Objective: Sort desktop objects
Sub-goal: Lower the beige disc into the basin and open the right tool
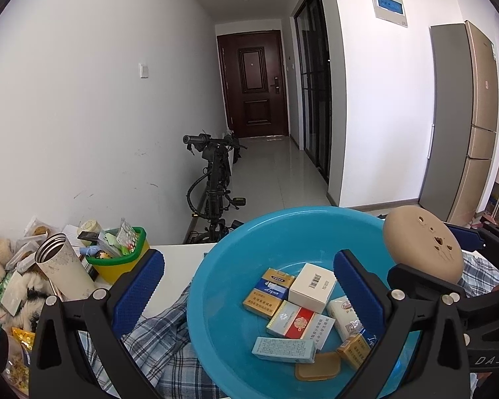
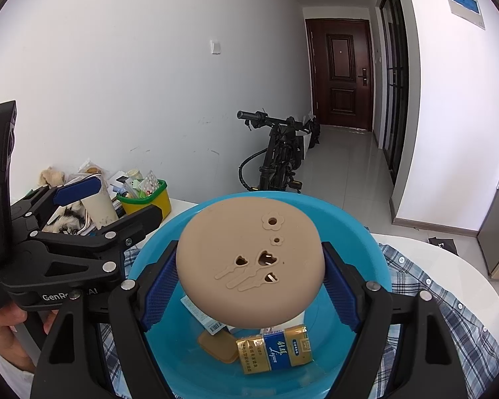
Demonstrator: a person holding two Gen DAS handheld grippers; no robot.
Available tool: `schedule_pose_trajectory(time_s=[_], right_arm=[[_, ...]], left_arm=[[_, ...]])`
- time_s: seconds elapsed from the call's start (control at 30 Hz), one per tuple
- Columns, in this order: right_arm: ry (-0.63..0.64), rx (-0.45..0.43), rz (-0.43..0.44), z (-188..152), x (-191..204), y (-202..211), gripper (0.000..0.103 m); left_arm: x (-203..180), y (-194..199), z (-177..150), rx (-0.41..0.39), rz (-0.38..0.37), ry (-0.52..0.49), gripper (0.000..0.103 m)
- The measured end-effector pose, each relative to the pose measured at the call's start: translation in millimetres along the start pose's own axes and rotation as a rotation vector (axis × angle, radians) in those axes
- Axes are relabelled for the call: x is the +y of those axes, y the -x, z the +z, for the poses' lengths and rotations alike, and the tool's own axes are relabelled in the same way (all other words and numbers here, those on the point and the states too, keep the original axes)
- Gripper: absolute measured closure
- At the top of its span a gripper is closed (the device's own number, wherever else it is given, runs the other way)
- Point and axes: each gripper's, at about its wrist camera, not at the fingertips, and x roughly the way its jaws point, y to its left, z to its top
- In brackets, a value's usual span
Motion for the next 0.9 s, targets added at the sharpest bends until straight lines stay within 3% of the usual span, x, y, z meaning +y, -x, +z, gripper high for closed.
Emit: schedule_pose_trajectory(time_s=[0.9], right_arm=[[-0.001,0.001,0.008,-1.3,0.6,-1.9,0.024]], left_arm=[[-0.9,-0.5,-1.1,-0.005,0.004,0.002,0.0]])
